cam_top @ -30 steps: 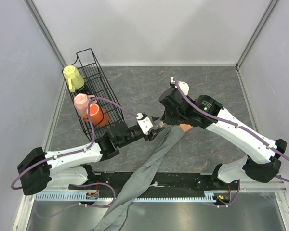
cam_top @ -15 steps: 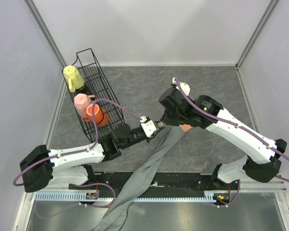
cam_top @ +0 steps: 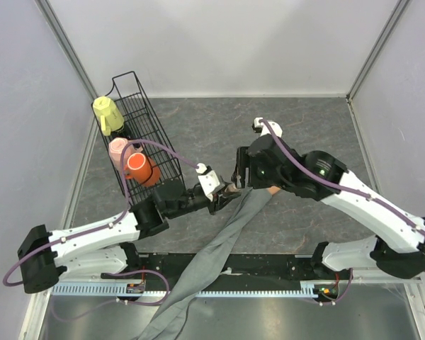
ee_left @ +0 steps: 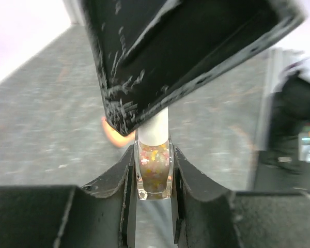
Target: Paint the nails
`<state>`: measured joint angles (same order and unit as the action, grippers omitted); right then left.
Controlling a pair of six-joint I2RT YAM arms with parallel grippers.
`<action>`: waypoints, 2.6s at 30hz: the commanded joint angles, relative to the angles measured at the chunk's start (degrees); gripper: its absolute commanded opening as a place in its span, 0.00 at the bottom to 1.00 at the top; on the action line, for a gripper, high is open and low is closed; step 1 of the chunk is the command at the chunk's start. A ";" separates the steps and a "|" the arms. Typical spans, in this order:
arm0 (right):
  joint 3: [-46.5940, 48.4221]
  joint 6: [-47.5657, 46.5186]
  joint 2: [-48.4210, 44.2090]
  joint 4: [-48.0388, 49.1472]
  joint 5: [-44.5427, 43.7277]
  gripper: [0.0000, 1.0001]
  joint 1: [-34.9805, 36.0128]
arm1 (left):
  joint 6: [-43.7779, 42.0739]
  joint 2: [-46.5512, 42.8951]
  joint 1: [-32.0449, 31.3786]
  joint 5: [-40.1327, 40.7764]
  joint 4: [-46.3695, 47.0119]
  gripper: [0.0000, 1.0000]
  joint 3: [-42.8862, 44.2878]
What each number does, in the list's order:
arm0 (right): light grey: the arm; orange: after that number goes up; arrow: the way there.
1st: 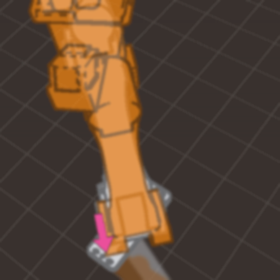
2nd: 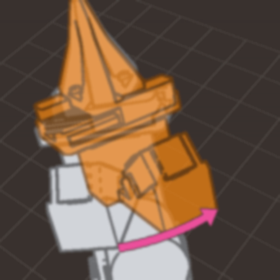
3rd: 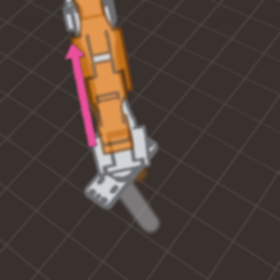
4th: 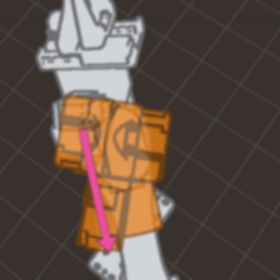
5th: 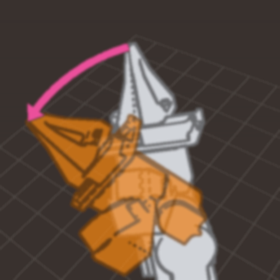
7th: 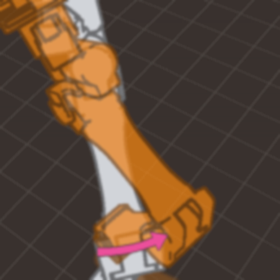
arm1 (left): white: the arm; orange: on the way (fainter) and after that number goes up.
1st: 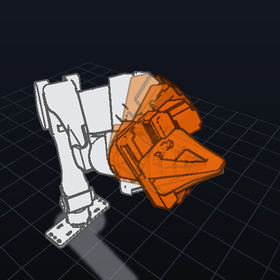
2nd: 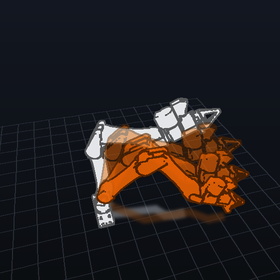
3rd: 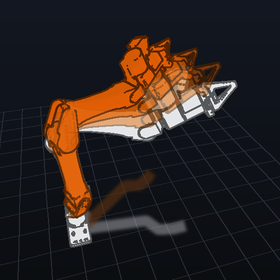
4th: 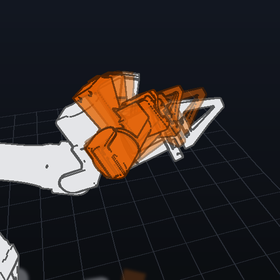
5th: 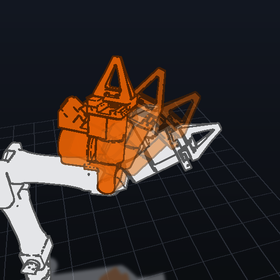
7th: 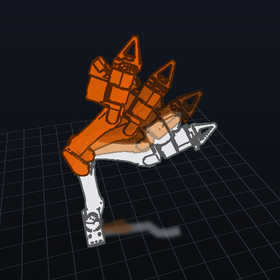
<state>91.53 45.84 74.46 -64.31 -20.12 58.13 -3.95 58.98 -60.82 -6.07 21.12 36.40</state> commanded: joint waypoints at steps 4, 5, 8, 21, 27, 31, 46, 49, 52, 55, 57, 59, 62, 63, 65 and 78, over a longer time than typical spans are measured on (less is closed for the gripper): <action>-4.78 -13.32 -6.95 14.82 6.93 0.77 0.14 | 17.99 -3.87 0.96 -6.42 -12.67 0.02 6.04; -4.43 -13.50 -6.43 15.53 7.02 0.76 0.14 | 21.31 -3.70 1.22 -3.80 -13.99 0.02 6.57; -3.37 -13.15 -5.81 17.19 7.37 0.69 0.49 | 26.95 -3.52 1.49 1.65 -18.57 0.02 8.95; -4.78 -15.08 -4.06 20.72 6.05 0.46 1.90 | 31.10 -5.98 4.13 -1.05 -14.10 0.02 7.90; -4.43 -14.12 -2.74 20.72 6.32 0.47 1.90 | 29.44 -8.70 4.13 -1.58 -10.84 0.02 5.44; -4.34 -14.12 -2.21 21.51 8.08 0.44 1.90 | 27.24 -9.94 4.04 -1.76 -10.49 0.02 4.73; -14.61 -34.89 -12.03 34.04 31.95 0.00 1.99 | 26.53 -15.20 7.11 -30.86 -7.61 0.02 6.75; -21.90 -38.54 -16.26 46.06 50.57 0.00 1.90 | 30.39 -16.35 7.03 -46.73 -4.35 0.02 7.63; -24.72 -38.73 -15.83 54.63 67.20 0.00 1.99 | 34.79 -18.36 7.03 -51.76 -0.82 0.02 7.72; -26.22 -39.42 -15.48 58.07 69.87 0.00 1.81 | 33.66 -20.13 7.03 -49.67 -5.28 0.02 9.47; -26.14 -40.48 -15.13 57.90 68.29 0.00 1.99 | 31.73 -21.80 7.03 -46.69 -9.77 0.02 10.44; -25.96 -40.75 -14.95 57.98 67.23 0.00 1.90 | 29.88 -23.20 7.11 -43.17 -13.02 0.02 11.67; -24.21 -37.77 -15.22 56.76 56.20 0.12 1.90 | 25.84 -24.44 7.03 -32.81 -20.14 0.02 13.08; -23.07 -37.06 -15.04 53.19 51.80 0.24 1.90 | 23.57 -24.70 7.03 -25.73 -22.51 0.02 14.04; -18.52 -33.03 -14.08 48.08 37.04 0.50 1.90 | 21.80 -25.14 7.03 -16.66 -27.70 0.02 14.49; 6.72 -10.00 2.16 20.92 -7.25 0.61 13.40 | 14.58 -20.40 7.11 10.98 -27.63 0.02 12.99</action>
<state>89.54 29.61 71.50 -33.19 -8.49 66.63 14.50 36.88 -53.74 -2.74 -7.62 47.64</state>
